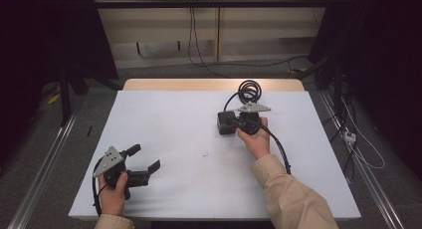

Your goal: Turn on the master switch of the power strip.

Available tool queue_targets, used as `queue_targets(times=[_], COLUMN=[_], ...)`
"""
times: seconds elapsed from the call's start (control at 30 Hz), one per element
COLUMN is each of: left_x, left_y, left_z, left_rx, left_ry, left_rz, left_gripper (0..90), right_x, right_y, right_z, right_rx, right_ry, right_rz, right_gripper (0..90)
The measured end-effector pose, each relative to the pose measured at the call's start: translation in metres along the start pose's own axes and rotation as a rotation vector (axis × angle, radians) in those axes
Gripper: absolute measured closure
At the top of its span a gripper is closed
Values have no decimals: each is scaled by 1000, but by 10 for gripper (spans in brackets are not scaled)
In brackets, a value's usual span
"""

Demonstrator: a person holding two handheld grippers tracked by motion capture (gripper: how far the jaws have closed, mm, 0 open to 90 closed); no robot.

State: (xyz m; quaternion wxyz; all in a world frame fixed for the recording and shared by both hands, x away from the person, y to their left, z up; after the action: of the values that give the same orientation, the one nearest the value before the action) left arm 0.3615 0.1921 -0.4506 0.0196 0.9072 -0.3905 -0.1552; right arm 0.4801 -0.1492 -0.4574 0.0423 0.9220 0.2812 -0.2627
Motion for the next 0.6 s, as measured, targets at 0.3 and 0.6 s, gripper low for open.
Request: queue_targets(times=[0.3, 0.6], left_x=[0, 0], left_y=[-1, 0], left_z=[0, -2], left_rx=[3, 3], left_ry=[1, 7], left_rz=[-3, -3], left_gripper=[27, 27], right_x=[0, 0], right_y=[1, 2], right_z=[0, -1], right_rx=[8, 16], right_ry=[1, 9], right_rz=[2, 5], right_gripper=[900, 900])
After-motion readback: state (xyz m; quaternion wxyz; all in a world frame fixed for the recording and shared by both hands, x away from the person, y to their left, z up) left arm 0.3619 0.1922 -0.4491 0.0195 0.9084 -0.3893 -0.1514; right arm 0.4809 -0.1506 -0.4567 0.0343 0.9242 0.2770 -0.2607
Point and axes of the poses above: each handheld gripper's, and its own axes: x roughly forward along the jaws, z roughly out of its underside, y roughly to its right, the point moved 5 cm from there along x, roughly forward along the jaws, and after that the axes turned 3 degrees about -y, right-handed, at the moved point
